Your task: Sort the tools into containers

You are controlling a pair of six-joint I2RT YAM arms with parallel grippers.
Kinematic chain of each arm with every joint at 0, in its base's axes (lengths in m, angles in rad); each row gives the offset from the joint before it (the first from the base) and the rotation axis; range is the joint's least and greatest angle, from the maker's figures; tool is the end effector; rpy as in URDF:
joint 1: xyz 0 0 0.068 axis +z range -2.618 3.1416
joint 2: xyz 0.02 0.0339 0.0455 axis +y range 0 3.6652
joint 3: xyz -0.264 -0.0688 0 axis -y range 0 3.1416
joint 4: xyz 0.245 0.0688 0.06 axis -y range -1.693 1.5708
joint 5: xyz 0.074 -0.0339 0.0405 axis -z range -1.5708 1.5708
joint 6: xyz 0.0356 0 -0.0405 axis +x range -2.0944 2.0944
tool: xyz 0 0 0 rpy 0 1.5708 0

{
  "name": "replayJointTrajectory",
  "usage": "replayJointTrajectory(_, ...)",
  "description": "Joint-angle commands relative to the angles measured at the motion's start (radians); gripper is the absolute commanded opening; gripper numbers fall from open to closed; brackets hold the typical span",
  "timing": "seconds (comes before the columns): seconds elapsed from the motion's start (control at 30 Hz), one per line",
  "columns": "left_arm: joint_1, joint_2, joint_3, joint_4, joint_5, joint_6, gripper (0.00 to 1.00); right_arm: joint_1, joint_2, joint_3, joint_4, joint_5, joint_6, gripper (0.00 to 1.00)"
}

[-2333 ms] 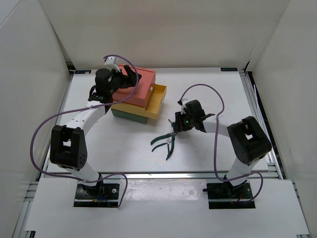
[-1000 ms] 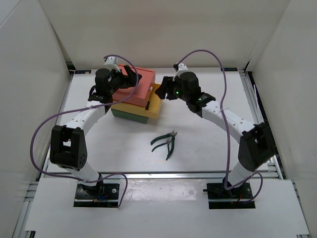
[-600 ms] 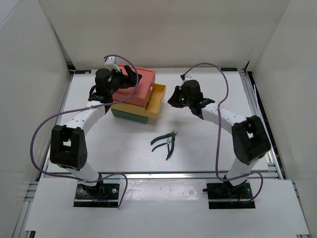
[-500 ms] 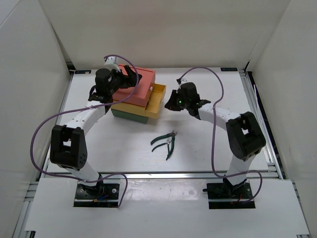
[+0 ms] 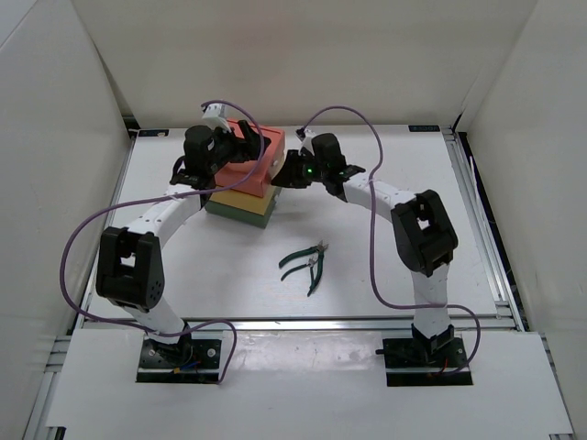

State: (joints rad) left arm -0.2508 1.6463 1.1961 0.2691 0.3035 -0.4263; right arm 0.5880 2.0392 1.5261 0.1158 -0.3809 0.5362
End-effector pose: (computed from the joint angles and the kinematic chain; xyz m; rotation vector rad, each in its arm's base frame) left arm 0.3779 -0.1078 0.3047 0.0705 1.8041 -0.7541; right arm 0.3927 0.2777 0.2397 -0.3222 2.0843 1.0825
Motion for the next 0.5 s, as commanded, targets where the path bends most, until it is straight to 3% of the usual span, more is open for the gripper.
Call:
replayJointTrajectory(0.0, -0.027, 0.047, -0.026, -0.223, 0.028, -0.019, 0.96, -0.005, 0.016, 0.033, 0.092, -0.089, 0.016, 0.35)
replayJointTrajectory(0.1, -0.025, 0.038, -0.026, -0.231, 0.008, -0.009, 0.96, -0.042, -0.069, -0.183, 0.248, -0.058, 0.089, 0.41)
replayJointTrajectory(0.2, -0.022, 0.035, -0.023, -0.232, 0.009, -0.009, 0.96, -0.079, -0.112, -0.294, 0.35, -0.067, 0.123, 0.46)
replayJointTrajectory(0.33, -0.025, 0.041, -0.015, -0.237, 0.013, -0.009, 0.96, -0.103, -0.07, -0.342, 0.441, -0.156, 0.182, 0.47)
replayJointTrajectory(0.47, -0.025, 0.044, -0.012, -0.24, 0.009, -0.009, 0.96, -0.109, 0.041, -0.343, 0.651, -0.289, 0.298, 0.48)
